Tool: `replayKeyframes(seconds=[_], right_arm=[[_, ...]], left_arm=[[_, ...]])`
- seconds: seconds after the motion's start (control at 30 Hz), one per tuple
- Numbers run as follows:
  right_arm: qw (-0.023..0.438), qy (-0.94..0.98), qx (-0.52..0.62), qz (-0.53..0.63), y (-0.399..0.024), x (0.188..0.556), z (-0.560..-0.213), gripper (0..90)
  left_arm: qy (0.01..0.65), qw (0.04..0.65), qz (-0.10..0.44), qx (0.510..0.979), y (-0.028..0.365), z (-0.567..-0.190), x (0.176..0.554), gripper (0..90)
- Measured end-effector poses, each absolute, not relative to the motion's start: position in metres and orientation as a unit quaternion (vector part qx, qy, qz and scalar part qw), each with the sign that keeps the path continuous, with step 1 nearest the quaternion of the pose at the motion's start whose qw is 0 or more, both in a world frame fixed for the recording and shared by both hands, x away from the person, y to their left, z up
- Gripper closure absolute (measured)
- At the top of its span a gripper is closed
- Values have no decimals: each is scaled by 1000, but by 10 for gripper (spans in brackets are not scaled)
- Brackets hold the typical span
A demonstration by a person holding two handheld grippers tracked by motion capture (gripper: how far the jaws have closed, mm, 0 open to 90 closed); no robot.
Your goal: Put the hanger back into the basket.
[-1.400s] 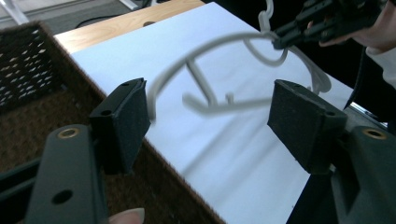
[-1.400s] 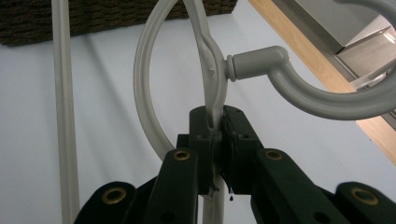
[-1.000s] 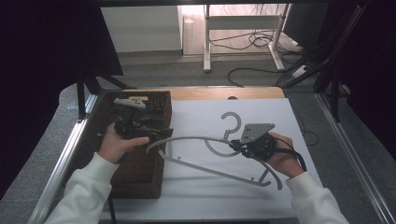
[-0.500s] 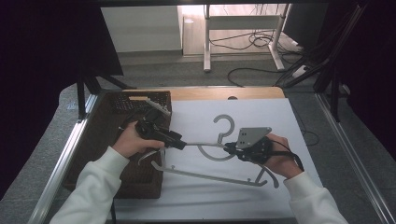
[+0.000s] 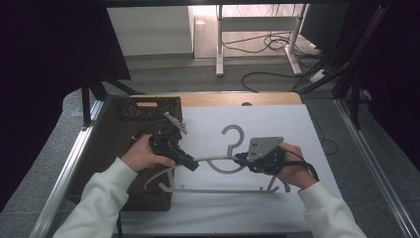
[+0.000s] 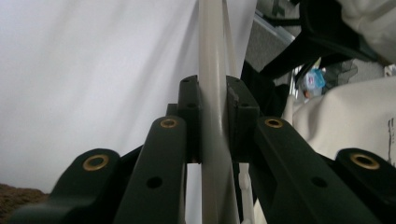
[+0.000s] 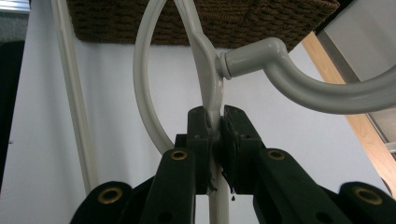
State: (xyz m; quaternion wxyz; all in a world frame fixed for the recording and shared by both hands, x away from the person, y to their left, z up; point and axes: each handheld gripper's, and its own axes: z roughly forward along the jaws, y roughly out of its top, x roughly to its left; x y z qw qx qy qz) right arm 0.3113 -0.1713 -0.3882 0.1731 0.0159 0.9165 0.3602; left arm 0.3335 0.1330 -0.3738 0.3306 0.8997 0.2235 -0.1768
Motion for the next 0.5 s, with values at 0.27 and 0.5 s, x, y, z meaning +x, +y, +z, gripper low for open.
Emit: replayKeyframes(seconds=[0.27, 0.5], right_arm=[[159, 909, 28, 384, -174, 312, -385, 797], [147, 904, 52, 397, -175, 314, -387, 684]], left_arm=[[226, 361, -174, 888, 141, -369, 333, 796], [244, 383, -162, 876, 149, -365, 335, 798]])
